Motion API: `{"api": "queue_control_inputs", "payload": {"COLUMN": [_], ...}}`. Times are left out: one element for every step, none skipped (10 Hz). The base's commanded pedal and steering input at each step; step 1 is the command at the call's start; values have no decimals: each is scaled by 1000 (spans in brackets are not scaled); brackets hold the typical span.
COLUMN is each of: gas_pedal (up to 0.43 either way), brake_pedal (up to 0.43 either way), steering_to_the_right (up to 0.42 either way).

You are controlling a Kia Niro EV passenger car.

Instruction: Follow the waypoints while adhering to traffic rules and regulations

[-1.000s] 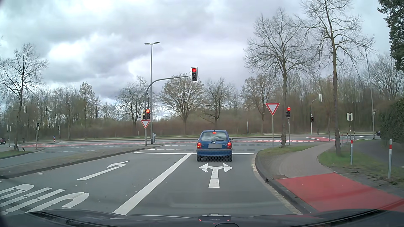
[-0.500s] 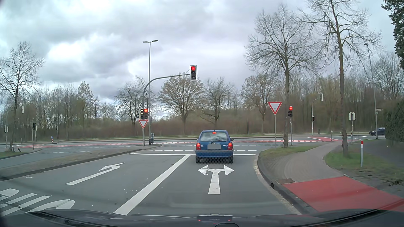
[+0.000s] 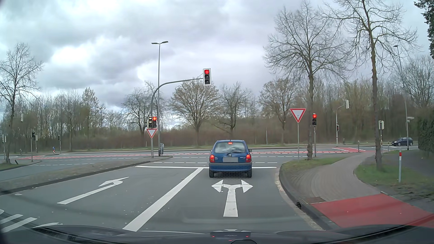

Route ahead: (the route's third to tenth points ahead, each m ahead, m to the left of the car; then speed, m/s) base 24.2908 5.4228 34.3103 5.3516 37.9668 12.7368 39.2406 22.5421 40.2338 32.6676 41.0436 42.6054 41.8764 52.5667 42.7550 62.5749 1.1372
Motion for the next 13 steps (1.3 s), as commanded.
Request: {"api": "queue_control_inputs", "payload": {"gas_pedal": [0, 0, 0, 0, 0, 0, 0, 0, 0, 0, 0, 0, 0], "brake_pedal": [0, 0, 0, 0, 0, 0, 0, 0, 0, 0, 0, 0, 0], "steering_to_the_right": [5, 5, 5, 5, 5, 5, 5, 5, 5, 5, 5, 5, 5]}}
